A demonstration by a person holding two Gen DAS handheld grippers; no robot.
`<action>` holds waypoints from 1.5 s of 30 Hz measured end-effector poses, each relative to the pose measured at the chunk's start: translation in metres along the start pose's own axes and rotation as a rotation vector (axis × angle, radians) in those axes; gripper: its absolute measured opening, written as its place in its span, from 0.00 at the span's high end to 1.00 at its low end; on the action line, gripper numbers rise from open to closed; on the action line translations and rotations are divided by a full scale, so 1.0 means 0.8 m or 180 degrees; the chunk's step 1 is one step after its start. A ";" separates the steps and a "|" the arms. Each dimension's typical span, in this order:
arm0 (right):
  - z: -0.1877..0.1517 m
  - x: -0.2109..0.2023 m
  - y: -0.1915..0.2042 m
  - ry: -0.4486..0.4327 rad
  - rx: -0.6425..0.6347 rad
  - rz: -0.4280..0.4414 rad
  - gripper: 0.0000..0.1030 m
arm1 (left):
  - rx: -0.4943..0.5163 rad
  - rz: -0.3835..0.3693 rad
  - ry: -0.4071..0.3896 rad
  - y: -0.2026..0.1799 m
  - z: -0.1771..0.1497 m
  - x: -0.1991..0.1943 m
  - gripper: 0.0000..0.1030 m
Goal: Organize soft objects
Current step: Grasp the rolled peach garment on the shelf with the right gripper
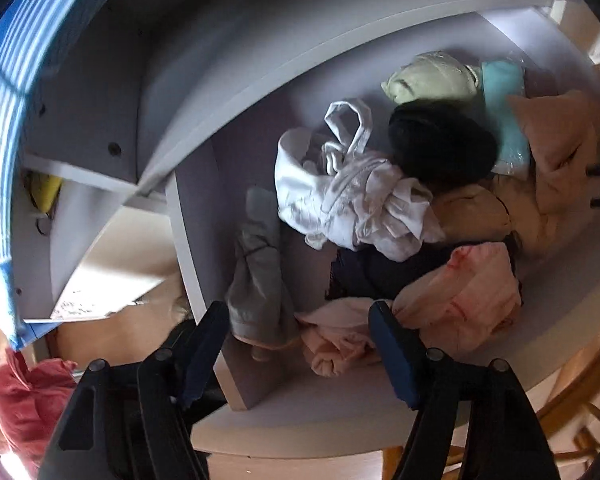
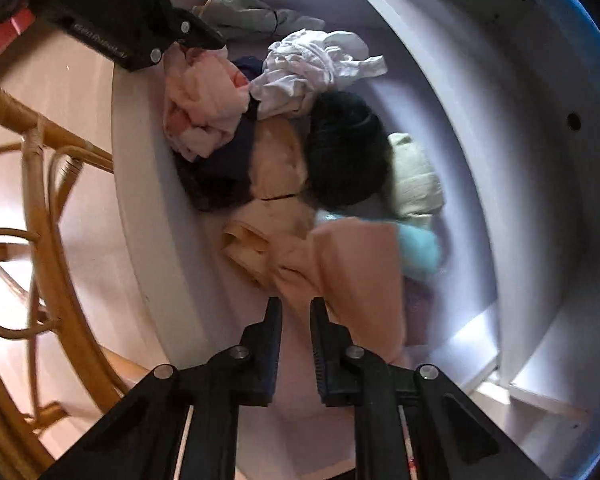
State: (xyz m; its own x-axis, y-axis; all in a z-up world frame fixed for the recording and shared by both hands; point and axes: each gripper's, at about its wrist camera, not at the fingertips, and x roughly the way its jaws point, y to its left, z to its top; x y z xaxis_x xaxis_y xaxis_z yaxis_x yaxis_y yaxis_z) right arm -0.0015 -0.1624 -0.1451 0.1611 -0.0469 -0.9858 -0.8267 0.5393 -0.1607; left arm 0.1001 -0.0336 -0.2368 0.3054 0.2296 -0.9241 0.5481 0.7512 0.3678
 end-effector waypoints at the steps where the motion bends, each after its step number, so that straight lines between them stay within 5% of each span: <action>1: -0.002 0.000 0.000 0.0038 0.0040 0.0169 0.94 | -0.0082 -0.0081 0.0072 0.005 -0.001 0.004 0.29; 5: -0.008 -0.004 0.019 0.0076 -0.0229 0.0058 0.98 | -0.0267 -0.0467 0.0348 0.022 -0.011 0.021 0.30; 9: -0.011 -0.004 0.028 0.0122 -0.0283 0.0165 0.98 | 0.0274 -0.0314 0.0280 -0.001 -0.017 0.014 0.32; 18: -0.031 -0.026 0.051 0.0087 -0.0587 0.0365 0.97 | 0.0823 -0.0548 0.0493 -0.011 -0.021 0.029 0.30; 20: -0.035 -0.034 0.037 0.0007 -0.0513 0.0176 0.80 | 0.0703 -0.0729 0.0333 -0.003 -0.013 0.023 0.24; 23: -0.034 -0.048 -0.024 -0.0106 0.0076 0.0150 0.78 | 0.0558 -0.0945 0.0030 0.011 0.000 0.006 0.04; 28: -0.041 -0.053 -0.082 -0.0134 0.0706 0.0368 0.74 | 0.0858 -0.0898 0.0157 -0.015 0.004 0.023 0.04; 41: -0.058 -0.010 -0.071 0.0397 0.0441 0.0192 0.59 | 0.0680 -0.1096 0.0367 -0.020 0.015 0.080 0.06; 45: -0.057 0.014 -0.077 0.0508 0.0390 0.0201 0.39 | 0.0531 -0.1214 0.0398 -0.003 0.008 0.083 0.07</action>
State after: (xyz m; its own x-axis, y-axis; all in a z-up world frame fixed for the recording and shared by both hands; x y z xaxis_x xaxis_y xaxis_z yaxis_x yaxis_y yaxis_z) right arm 0.0266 -0.2347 -0.1487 0.0156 -0.1371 -0.9904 -0.7590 0.6432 -0.1010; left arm 0.1238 -0.0245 -0.2982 -0.0344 0.0360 -0.9988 0.7249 0.6888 -0.0001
